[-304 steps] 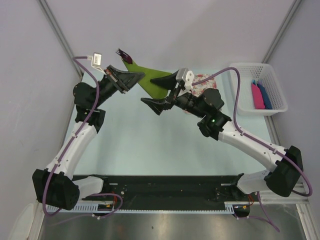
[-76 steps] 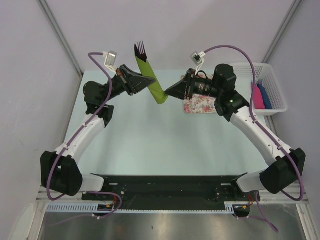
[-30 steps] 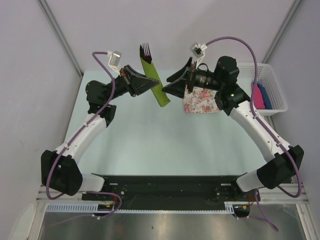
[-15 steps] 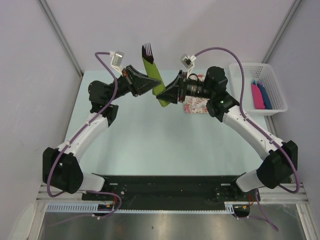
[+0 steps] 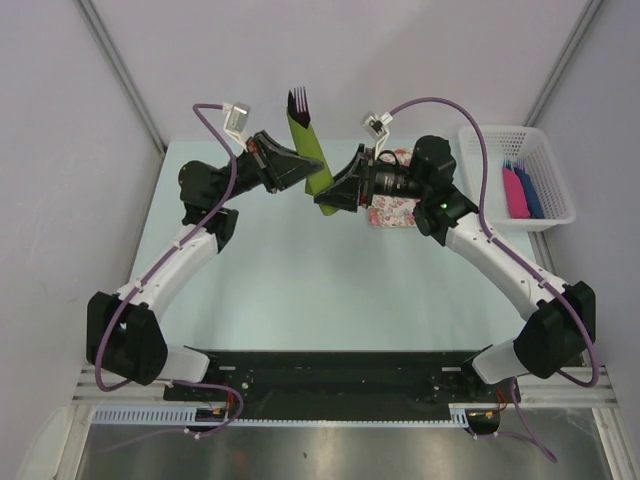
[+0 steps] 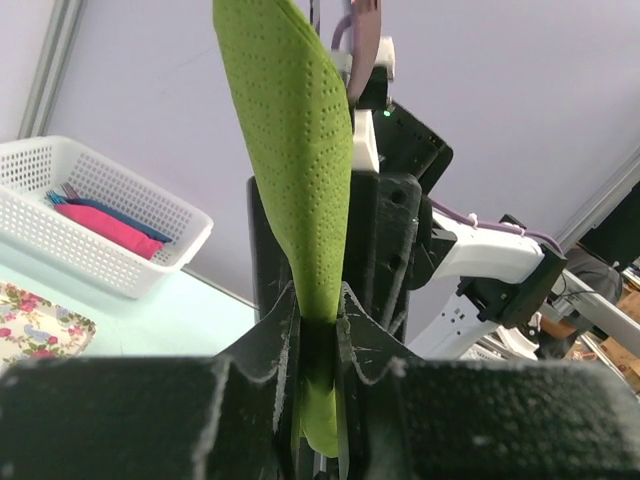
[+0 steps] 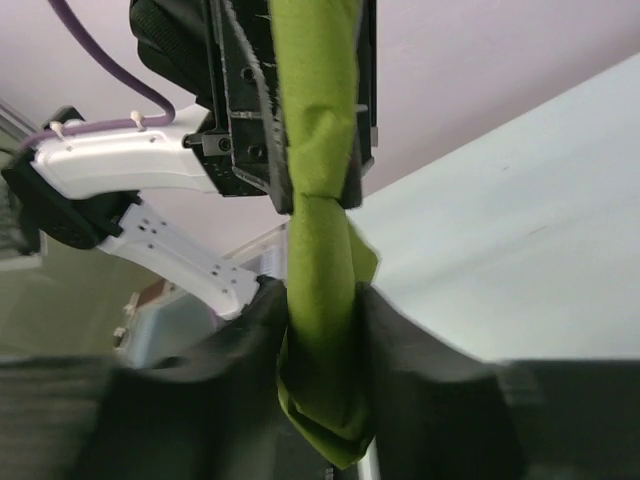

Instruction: Place the utensils on the paper napkin and roll it up

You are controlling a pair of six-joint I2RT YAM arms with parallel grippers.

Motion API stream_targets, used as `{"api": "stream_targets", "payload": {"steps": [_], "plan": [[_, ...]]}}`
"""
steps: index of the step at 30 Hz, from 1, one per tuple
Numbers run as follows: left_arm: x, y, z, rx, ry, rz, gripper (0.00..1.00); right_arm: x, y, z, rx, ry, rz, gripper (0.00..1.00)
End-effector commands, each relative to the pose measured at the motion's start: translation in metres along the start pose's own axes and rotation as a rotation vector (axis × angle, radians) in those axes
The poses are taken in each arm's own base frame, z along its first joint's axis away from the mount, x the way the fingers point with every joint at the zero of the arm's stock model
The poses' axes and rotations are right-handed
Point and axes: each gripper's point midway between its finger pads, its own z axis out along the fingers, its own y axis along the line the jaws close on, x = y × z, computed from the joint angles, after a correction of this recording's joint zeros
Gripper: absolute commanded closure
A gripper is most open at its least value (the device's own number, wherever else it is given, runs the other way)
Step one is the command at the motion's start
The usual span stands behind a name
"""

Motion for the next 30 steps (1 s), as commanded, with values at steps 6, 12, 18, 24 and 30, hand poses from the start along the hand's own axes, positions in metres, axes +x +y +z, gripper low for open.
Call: {"api": "stream_targets", "payload": {"steps": [6,12,18,24,30], "plan": [[-0.028,-0.030,0.006,0.069,-0.084,0.136,1.00,-0.032,0.007,-0.019,0.027,-0.016,0.003,0.30],[-0.024,-0.031,0.012,0.083,-0.073,0.126,1.00,-0.050,0.007,-0.018,0.043,-0.055,-0.036,0.23],[-0.026,-0.030,0.016,0.081,-0.081,0.124,1.00,-0.046,0.010,-0.010,0.012,-0.038,-0.035,0.28],[-0.026,-0.028,0.018,0.077,-0.085,0.120,1.00,-0.020,0.008,-0.007,0.009,0.005,0.041,0.51],[-0.026,-0.025,0.019,0.074,-0.084,0.123,1.00,-0.013,0.003,-0.007,0.013,0.023,0.093,0.81]]}}
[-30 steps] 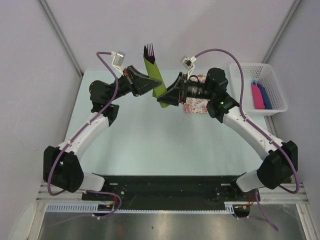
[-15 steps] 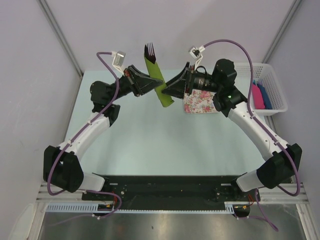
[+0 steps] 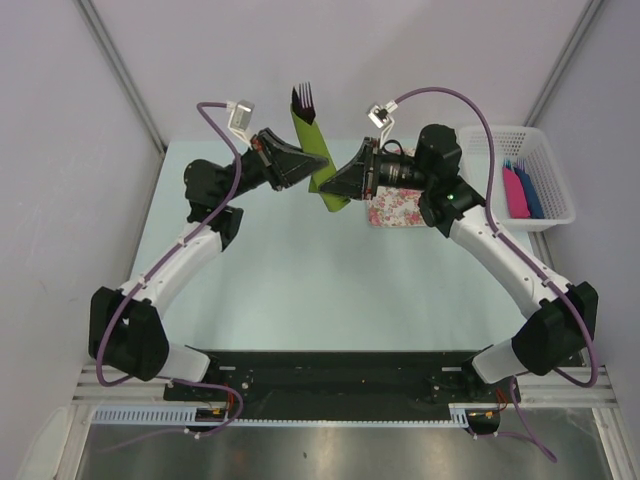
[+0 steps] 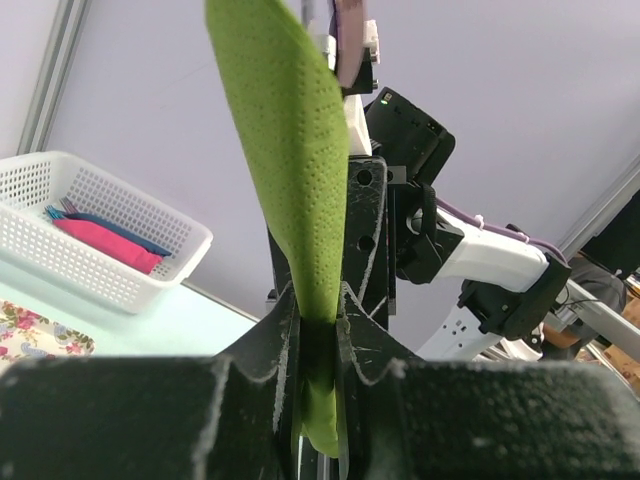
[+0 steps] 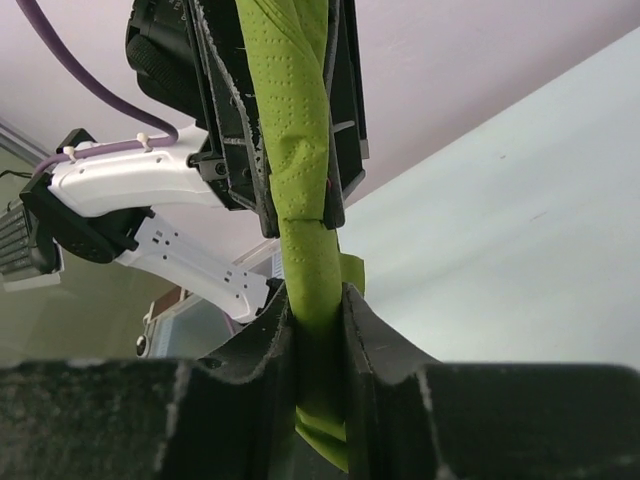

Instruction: Place the utensils on the paper napkin and roll it up

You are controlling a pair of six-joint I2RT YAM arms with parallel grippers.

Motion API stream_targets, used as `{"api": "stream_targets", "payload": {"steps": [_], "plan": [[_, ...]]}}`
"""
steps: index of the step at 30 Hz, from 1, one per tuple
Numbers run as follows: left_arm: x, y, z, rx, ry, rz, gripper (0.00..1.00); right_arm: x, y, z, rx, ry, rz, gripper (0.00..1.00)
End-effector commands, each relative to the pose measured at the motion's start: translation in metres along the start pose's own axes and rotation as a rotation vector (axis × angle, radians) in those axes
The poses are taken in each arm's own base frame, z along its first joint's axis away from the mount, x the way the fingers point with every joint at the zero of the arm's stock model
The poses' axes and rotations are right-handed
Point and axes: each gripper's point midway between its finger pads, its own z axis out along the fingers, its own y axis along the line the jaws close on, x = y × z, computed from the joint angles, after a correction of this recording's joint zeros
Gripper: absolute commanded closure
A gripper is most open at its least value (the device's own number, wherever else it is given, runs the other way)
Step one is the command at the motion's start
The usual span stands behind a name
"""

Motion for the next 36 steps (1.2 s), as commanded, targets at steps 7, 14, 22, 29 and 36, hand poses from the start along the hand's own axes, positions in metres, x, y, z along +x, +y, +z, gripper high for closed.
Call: {"api": "stream_targets", "payload": {"steps": [7,14,22,29,36], "plan": [[-0.026,-0.024,0.010,0.067,-0.066,0.139,1.00,0.016,0.005,-0.001,-0.045,0.051,0.120,0.65],[-0.027,-0.024,0.009,0.067,-0.068,0.156,1.00,0.023,0.004,-0.002,-0.058,0.078,0.152,0.59],[-0.032,-0.020,0.009,0.052,-0.078,0.148,1.00,0.031,0.005,-0.002,-0.066,0.108,0.116,0.55],[-0.033,-0.019,0.009,0.048,-0.082,0.133,1.00,0.032,0.000,0.003,-0.024,0.114,0.052,0.90],[-0.034,-0.019,0.009,0.059,-0.078,0.174,1.00,0.032,-0.011,0.004,0.003,0.118,0.178,1.00]]}}
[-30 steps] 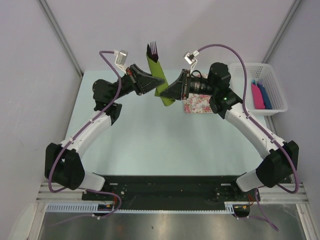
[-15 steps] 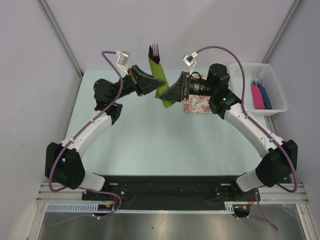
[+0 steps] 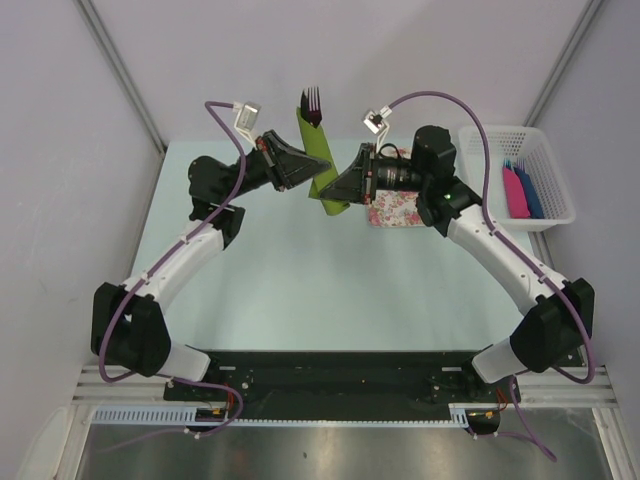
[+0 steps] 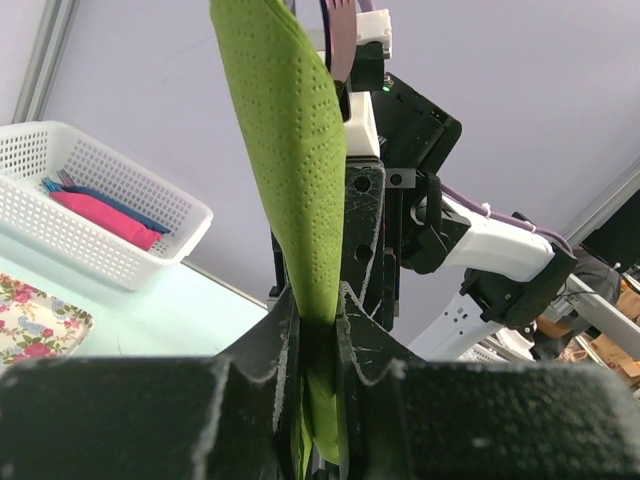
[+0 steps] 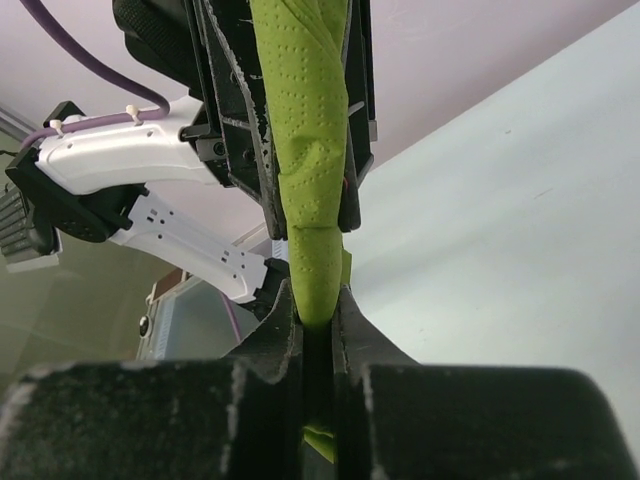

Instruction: Place the utensils on the paper napkin and roll it up

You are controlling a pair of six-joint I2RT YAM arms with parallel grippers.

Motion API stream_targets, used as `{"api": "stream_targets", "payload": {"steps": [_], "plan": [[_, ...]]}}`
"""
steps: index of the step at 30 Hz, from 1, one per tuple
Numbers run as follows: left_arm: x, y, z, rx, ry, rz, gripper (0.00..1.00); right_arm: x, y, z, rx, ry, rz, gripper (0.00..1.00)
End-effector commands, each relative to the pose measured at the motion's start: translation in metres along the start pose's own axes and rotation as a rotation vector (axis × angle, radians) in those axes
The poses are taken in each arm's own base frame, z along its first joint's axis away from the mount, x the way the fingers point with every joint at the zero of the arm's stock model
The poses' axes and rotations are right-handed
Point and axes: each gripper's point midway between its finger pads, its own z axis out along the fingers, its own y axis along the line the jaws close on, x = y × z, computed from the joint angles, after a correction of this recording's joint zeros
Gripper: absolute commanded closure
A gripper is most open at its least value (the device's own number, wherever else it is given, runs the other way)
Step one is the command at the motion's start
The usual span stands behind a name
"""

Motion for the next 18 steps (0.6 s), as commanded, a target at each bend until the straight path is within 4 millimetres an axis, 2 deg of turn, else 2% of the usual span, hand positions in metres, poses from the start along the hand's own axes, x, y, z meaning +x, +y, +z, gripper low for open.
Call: {"api": "stream_targets", "payload": {"steps": [1,3,4,5,6,18], "plan": [[-0.043,-0.032,0.007,0.074,-0.119,0.219,1.00,0.015,-0.006,0.003,0.005,0.056,0.187,1.00],[-0.043,-0.030,0.007,0.067,-0.123,0.212,1.00,0.010,-0.002,0.002,-0.018,0.045,0.165,1.00],[-0.044,-0.030,0.007,0.064,-0.124,0.206,1.00,0.010,-0.001,0.001,-0.014,0.047,0.162,0.74],[-0.043,-0.029,0.007,0.063,-0.122,0.203,1.00,0.009,-0.004,0.001,-0.002,0.043,0.156,0.65],[-0.045,-0.030,0.007,0.063,-0.128,0.203,1.00,0.010,-0.004,0.000,0.004,0.044,0.150,0.61],[-0.047,-0.027,0.009,0.049,-0.132,0.174,1.00,0.033,-0.004,-0.010,0.053,0.083,0.065,0.61]]}}
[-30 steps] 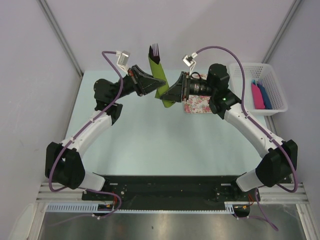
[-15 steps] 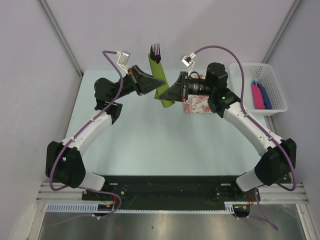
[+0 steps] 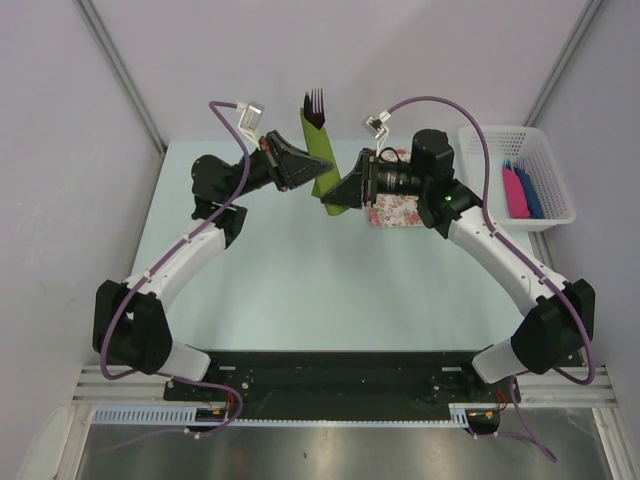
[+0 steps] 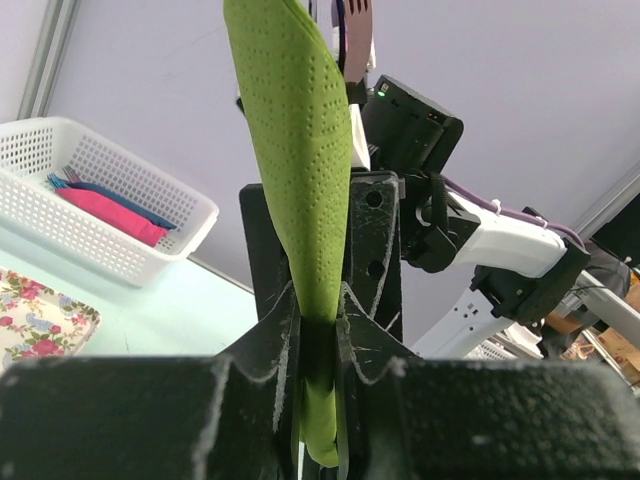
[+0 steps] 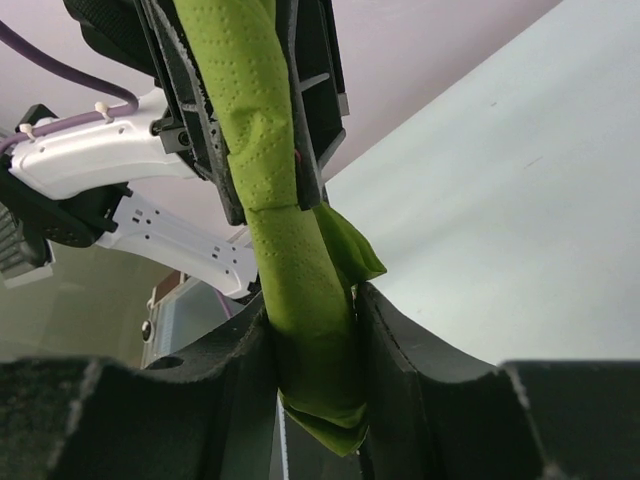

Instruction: Place the utensils on the paper napkin and roll it up

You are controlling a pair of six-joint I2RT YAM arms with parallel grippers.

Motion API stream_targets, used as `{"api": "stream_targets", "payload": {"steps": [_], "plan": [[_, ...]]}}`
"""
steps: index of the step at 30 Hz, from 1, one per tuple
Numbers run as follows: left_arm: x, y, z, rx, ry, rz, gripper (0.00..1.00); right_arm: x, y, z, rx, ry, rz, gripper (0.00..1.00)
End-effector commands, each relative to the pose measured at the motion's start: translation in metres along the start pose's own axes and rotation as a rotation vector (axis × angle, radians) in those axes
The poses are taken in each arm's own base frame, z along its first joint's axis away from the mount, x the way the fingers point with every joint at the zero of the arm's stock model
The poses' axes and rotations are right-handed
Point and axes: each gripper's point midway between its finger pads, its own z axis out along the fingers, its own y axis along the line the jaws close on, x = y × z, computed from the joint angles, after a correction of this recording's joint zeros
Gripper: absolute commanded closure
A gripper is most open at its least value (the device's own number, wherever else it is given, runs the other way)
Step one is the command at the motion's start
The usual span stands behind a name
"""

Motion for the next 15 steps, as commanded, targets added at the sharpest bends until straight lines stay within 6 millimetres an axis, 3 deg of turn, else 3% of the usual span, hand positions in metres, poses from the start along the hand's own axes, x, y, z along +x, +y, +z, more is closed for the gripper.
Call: {"api": "stream_targets", "payload": {"steps": [1,3,4,6,15], "plan": [[-0.050,-0.034,0.007,0.055,-0.140,0.158,1.00,0.026,0.007,-0.005,-0.001,0.074,-0.006,0.62],[-0.051,-0.034,0.007,0.055,-0.143,0.157,1.00,0.028,0.009,-0.005,-0.002,0.077,-0.033,0.67],[-0.051,-0.033,0.007,0.051,-0.143,0.153,1.00,0.030,0.009,-0.004,0.002,0.081,-0.037,0.85],[-0.051,-0.032,0.007,0.049,-0.145,0.151,1.00,0.030,0.008,-0.003,-0.002,0.084,-0.034,1.00],[-0.051,-0.028,0.008,0.042,-0.146,0.146,1.00,0.019,0.008,-0.009,-0.003,0.048,0.021,1.00]]}}
